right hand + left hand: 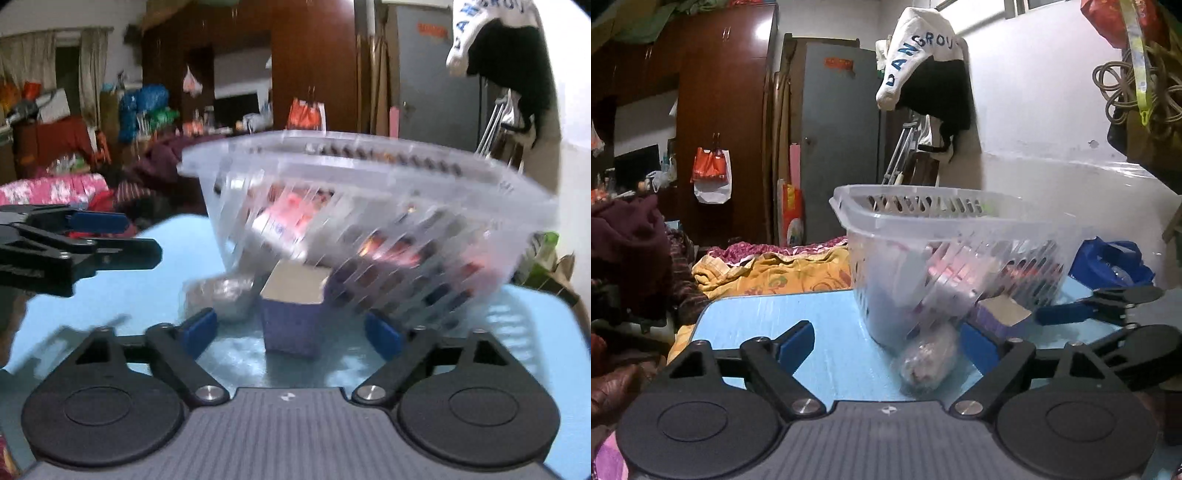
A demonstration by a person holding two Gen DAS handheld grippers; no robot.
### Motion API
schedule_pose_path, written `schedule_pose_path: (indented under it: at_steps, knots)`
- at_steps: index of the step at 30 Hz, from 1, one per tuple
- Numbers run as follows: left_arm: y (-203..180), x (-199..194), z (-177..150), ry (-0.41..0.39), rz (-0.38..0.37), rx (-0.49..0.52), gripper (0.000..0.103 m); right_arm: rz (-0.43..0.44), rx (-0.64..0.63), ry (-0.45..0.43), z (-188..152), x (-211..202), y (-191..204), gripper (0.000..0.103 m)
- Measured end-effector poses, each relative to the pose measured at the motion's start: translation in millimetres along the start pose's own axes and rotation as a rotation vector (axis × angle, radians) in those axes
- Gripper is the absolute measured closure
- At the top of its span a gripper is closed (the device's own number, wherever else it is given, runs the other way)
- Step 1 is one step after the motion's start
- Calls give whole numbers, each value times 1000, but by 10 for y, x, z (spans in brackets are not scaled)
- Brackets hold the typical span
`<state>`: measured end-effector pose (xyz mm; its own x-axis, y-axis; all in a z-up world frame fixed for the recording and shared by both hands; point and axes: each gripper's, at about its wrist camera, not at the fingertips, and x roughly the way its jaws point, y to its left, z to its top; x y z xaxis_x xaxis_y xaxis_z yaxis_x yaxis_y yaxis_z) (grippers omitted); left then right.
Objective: Organize objects
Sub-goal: 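Drop both items into the white basket by opening both tools, then grasp a clear bagged item with left tool while right grasps the blue paper cup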
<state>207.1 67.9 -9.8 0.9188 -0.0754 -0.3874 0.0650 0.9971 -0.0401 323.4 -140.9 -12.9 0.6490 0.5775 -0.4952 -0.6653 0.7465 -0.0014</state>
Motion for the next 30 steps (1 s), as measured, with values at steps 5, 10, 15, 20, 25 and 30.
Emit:
schedule_pose_path:
  at_steps: [5, 10, 15, 20, 25, 30]
  knots:
    - [-56, 103, -38, 40, -20, 35, 14, -6, 27, 26, 12, 129, -3, 59]
    - [-277, 280, -35, 94, -51, 102, 14, -15, 54, -18, -154, -204, -160, 60]
    - [-433, 503, -41, 165, -46, 118, 21, -14, 117, -90, -319, -546, -393, 60]
    - [-499, 550, -99, 197, -11, 129, 48, -2, 123, -126, -362, -637, -451, 60]
    - [-475, 262, -139, 102, -64, 84, 56, 7, 149, -170, -376, -685, -495, 60]
    - [-502, 10, -196, 7, -114, 55, 56, -8, 126, -213, -399, -734, -464, 60]
